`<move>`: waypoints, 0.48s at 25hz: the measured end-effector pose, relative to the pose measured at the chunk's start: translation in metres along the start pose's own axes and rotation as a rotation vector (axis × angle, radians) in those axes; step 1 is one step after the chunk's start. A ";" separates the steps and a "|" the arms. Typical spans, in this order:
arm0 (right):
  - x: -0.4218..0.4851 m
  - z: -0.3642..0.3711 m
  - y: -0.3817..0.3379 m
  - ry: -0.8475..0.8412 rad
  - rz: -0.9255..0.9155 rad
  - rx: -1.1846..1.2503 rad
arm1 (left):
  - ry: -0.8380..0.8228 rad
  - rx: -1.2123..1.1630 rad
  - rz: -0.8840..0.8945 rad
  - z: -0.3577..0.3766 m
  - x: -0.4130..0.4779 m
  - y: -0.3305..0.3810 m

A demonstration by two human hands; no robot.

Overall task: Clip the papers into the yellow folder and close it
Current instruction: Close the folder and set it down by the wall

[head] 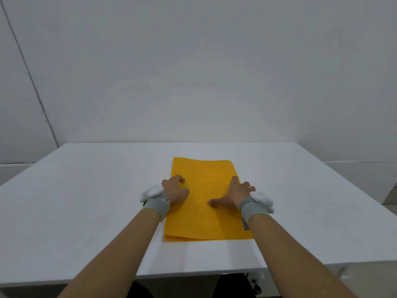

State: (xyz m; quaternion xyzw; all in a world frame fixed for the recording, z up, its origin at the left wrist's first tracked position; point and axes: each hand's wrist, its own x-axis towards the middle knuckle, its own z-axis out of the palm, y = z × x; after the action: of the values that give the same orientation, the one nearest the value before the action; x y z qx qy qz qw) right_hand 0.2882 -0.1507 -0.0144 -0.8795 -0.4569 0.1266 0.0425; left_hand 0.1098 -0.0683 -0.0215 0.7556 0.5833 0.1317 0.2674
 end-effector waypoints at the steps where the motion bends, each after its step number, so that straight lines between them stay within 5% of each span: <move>1: 0.000 -0.002 0.000 -0.004 0.037 0.067 | 0.023 -0.138 -0.059 -0.004 0.002 0.003; 5: 0.003 -0.003 0.013 0.033 0.144 0.327 | 0.086 -0.316 -0.152 -0.004 -0.001 0.007; 12: 0.007 -0.016 0.017 0.055 0.127 1.009 | 0.366 -0.543 0.274 -0.032 -0.026 0.024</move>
State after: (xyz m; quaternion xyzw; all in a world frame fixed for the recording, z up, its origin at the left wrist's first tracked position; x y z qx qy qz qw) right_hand 0.3100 -0.1544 -0.0037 -0.7785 -0.2834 0.3103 0.4662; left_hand 0.1057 -0.0890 0.0209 0.6920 0.4586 0.4498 0.3295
